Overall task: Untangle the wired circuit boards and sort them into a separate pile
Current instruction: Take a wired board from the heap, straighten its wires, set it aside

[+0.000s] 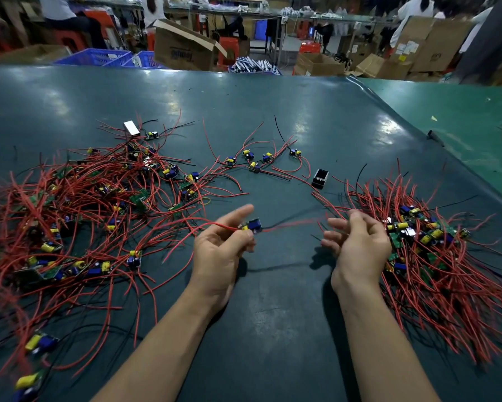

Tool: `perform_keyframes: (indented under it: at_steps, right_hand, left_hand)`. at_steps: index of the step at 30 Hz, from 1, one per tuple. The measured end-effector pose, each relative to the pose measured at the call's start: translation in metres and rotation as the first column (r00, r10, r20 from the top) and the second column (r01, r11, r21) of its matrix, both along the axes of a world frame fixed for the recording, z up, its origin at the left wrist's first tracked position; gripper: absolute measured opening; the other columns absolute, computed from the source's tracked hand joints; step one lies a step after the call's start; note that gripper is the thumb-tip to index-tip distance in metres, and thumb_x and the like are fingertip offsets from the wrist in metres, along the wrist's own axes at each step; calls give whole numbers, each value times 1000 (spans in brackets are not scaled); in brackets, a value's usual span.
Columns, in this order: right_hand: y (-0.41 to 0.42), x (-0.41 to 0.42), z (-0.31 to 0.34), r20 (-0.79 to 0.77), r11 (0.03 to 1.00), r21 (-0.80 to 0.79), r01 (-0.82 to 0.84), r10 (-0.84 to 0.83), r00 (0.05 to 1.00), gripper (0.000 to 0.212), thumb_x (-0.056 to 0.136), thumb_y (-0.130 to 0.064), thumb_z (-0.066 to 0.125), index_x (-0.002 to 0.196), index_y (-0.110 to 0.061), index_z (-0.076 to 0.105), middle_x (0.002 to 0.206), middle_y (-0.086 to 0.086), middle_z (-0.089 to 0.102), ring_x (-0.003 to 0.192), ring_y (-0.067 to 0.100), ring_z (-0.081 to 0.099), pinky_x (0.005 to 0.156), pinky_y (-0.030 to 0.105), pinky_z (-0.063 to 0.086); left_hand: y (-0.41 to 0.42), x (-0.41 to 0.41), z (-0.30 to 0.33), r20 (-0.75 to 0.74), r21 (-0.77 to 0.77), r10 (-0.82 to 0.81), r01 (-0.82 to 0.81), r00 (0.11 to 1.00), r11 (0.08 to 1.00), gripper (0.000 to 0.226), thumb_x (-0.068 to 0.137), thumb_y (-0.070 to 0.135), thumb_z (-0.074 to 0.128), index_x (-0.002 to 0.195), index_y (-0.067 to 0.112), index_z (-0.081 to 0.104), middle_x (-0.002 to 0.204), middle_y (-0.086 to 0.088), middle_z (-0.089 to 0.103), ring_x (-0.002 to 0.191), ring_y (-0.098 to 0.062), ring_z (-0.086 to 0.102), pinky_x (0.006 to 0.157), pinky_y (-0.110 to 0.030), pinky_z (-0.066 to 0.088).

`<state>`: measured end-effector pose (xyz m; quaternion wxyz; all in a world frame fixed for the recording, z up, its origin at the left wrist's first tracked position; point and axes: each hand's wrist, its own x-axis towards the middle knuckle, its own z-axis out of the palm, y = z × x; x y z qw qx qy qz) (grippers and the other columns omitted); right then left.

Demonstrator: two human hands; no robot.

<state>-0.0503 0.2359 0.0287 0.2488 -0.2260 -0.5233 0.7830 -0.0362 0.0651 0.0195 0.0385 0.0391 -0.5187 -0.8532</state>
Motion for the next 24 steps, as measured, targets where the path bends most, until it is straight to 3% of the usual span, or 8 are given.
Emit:
perform_keyframes:
  at_steps: [2,4,9,13,16,19,24]
  right_hand:
    - [2,2,2,43,979,-175,-103,113,993,19,102,-21,48,89,-12,59,50,-2,61,40,11,54,39,18,43]
    - [-2,4,3,73,946,-226,-234,255,964,23,100,-22,50,85,-10,63,48,-2,58,40,9,52,39,16,40]
    - [-20,8,7,116,830,-92,-550,557,822,30,98,-31,54,88,-10,71,50,-2,53,39,9,44,36,17,31]
    - [-24,14,5,139,700,37,-714,703,697,31,91,-35,61,92,-9,77,46,0,47,34,7,36,34,13,27]
    - [-23,18,3,145,606,151,-781,768,624,32,79,-34,69,99,-10,78,52,3,48,36,4,34,36,12,24]
    - [-23,18,4,109,632,249,-734,734,670,21,78,-27,70,92,-15,80,56,6,55,38,6,32,37,15,23]
    - [-27,15,3,30,817,231,-529,537,843,5,83,-8,72,85,-6,77,46,-9,56,35,2,36,37,13,28]
  left_hand:
    - [-2,-1,1,10,138,-9,8,1000,990,37,75,-11,62,107,8,61,70,-3,64,57,-15,61,56,-20,50]
    - [-3,-1,2,27,218,-47,40,999,975,28,71,-3,63,97,6,61,73,-6,67,61,-16,65,58,-21,53]
    - [-1,2,3,33,195,-204,194,978,962,18,77,8,62,86,7,77,81,-11,71,61,-16,65,57,-22,54]
    - [3,6,0,27,120,-383,378,923,918,29,86,10,55,106,-6,70,92,-19,72,74,-26,68,69,-31,57]
    - [0,9,2,3,68,-492,491,871,869,26,90,8,51,99,-7,71,84,-23,71,75,-28,71,69,-30,57]
    - [1,9,4,15,47,-463,462,886,886,23,85,10,55,95,-3,71,74,-11,71,65,-17,69,61,-23,55]
    - [6,4,1,102,-42,-358,364,928,931,33,81,26,60,104,3,65,80,-8,67,72,-17,61,63,-25,50]
